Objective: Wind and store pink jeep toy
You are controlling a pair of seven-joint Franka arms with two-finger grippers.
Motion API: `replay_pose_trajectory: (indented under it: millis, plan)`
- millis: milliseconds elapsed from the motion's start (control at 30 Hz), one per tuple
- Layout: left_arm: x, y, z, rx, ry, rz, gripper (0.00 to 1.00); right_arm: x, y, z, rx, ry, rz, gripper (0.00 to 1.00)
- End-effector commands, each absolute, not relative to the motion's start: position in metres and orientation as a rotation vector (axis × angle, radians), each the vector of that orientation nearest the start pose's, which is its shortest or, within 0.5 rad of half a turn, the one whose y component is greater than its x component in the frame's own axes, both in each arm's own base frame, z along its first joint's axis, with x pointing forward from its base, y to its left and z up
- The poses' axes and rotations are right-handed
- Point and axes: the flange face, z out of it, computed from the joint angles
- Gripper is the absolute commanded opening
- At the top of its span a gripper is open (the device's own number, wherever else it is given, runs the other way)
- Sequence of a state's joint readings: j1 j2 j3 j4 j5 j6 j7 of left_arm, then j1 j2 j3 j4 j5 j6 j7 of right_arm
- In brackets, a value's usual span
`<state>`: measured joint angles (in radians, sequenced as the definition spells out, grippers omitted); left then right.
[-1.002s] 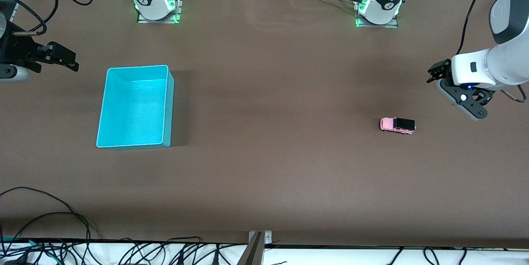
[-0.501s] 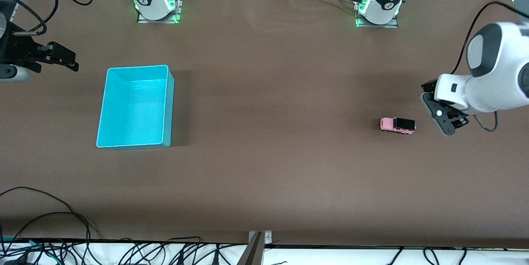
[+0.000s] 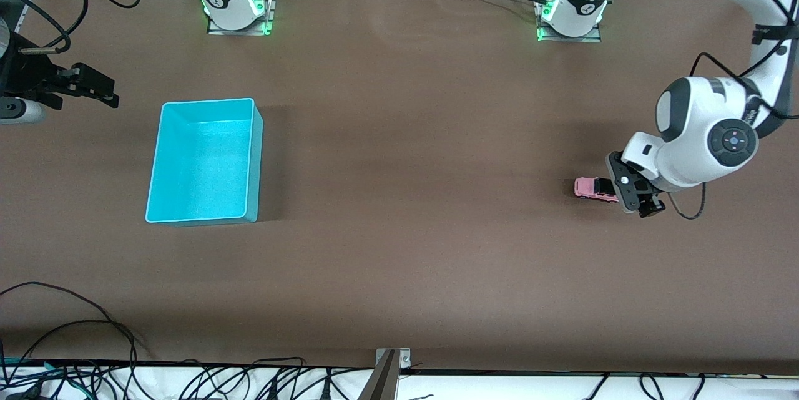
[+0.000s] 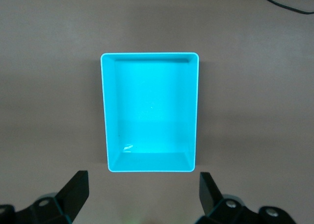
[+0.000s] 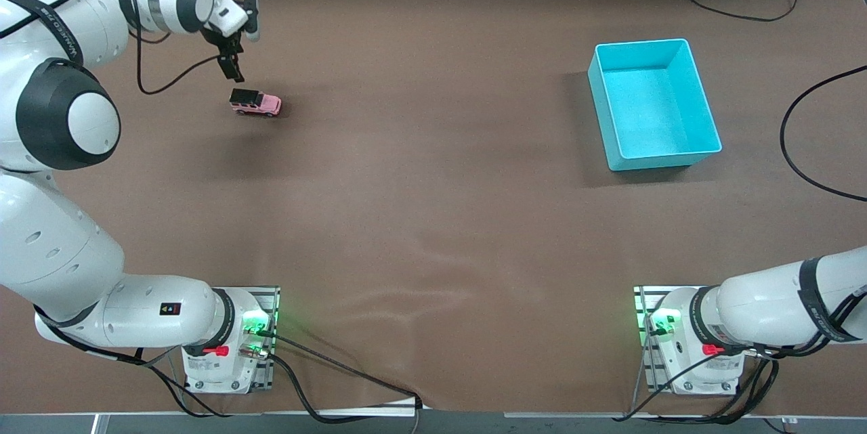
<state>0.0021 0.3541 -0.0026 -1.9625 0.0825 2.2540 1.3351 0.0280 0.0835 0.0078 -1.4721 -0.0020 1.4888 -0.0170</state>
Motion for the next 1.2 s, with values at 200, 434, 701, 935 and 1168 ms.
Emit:
replay_pose_trajectory:
  millis: [200,434,701,935,1168]
  plan:
    - [0.591,0.023,0.245,-2.191,2.219,0.113,1.00,0.566,0.019,0.619,-3.152,-0.088,0.101,1.00]
    - [0.574,0.020,0.221,-2.129,2.274,0.087,1.00,0.566,0.018,0.619,-3.152,-0.086,0.101,1.00]
    - [0.570,0.017,0.211,-2.117,2.277,0.069,1.00,0.566,0.018,0.619,-3.152,-0.086,0.101,1.00]
    - [0.571,0.025,0.188,-2.102,2.271,0.033,1.00,0.566,0.018,0.619,-3.152,-0.086,0.101,1.00]
    - [0.572,0.026,0.191,-2.069,2.295,0.027,0.59,0.566,0.018,0.619,-3.152,-0.086,0.101,1.00]
